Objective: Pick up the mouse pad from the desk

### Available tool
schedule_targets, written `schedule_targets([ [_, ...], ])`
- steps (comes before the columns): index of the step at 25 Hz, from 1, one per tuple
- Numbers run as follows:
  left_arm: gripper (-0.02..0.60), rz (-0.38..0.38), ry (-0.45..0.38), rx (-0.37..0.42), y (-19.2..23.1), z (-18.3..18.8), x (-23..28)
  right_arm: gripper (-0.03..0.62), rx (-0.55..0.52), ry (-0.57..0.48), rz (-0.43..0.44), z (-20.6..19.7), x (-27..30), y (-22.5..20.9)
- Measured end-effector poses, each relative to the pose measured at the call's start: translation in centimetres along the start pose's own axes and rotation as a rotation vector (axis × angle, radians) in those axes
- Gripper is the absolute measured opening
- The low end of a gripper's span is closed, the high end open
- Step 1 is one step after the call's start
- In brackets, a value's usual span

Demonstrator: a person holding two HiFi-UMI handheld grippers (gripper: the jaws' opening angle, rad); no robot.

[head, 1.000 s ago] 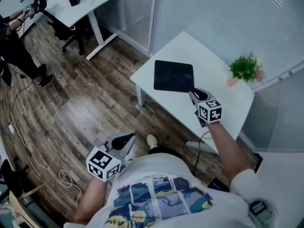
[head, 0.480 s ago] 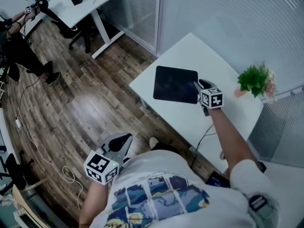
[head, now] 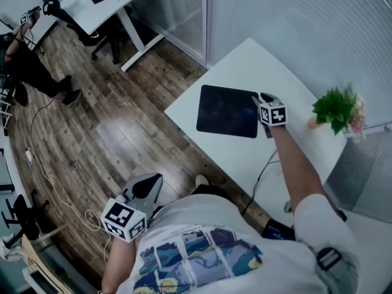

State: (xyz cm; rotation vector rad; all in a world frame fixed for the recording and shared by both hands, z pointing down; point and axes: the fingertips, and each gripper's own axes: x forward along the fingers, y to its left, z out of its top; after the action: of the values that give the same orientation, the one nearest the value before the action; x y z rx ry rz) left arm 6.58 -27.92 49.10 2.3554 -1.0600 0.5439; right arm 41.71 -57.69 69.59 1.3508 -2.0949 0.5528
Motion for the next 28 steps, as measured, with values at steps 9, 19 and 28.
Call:
schedule_targets([
  [9,0.003,0.028,0.021,-0.006,1.4,0.6,0.9,0.175,0.023,0.054,0.012,-0.9,3.6,-1.1],
  [19,0.003,0.011,0.026,-0.016,1.9,1.1,1.8,0.144,0.01,0.1,0.033,-1.1,4.1,-0.6],
  [28,0.003,0.005,0.011,-0.023,2.5,0.8,1.3,0.052,-0.022,0.108,0.006,-1.3,4.2,0.3],
])
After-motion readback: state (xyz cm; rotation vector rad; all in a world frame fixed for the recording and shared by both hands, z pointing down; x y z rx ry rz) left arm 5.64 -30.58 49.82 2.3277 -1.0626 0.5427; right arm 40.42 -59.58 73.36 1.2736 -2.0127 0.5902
